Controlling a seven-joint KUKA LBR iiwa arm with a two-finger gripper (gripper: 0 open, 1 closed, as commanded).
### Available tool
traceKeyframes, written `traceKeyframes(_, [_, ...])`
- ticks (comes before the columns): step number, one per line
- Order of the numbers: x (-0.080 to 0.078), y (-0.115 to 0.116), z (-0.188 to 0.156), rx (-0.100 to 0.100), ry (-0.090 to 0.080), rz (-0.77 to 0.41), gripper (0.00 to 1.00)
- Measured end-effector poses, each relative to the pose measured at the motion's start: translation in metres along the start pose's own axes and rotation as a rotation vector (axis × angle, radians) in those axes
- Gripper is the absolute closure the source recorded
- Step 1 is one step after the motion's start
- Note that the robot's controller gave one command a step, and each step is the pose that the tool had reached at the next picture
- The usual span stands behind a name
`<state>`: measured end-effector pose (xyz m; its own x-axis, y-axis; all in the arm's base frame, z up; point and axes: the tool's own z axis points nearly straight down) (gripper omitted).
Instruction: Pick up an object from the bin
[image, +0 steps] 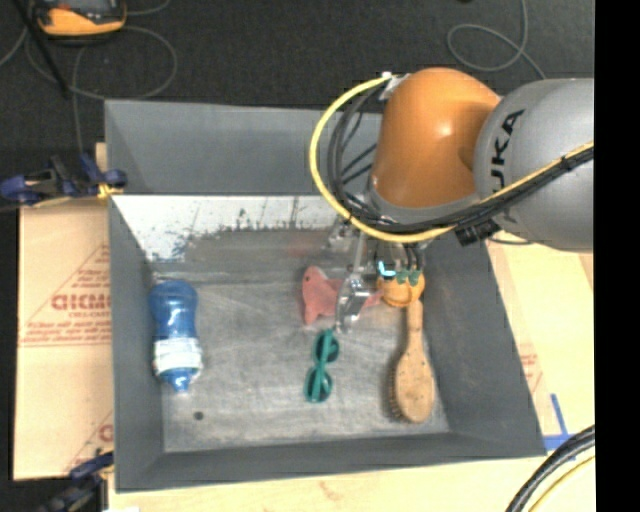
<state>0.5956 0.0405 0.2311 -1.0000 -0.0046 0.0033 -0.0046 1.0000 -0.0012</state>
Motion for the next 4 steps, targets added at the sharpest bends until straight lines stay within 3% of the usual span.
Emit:
traceKeyframes(1, [-0.001, 0.0, -0.005, -0.001, -0.008, 0.001, 0.0])
traceKeyframes(2, [-0.021, -0.033, 0.072, 0.0, -0.013, 0.012, 0.0])
traceKeyframes(3, [-0.036, -0.068, 0.076, 0.001, -0.002, 0.001, 0.0])
traceKeyframes(4, [-0.054, -0.061, 0.091, -0.004, -0.01, 0.038, 0.0])
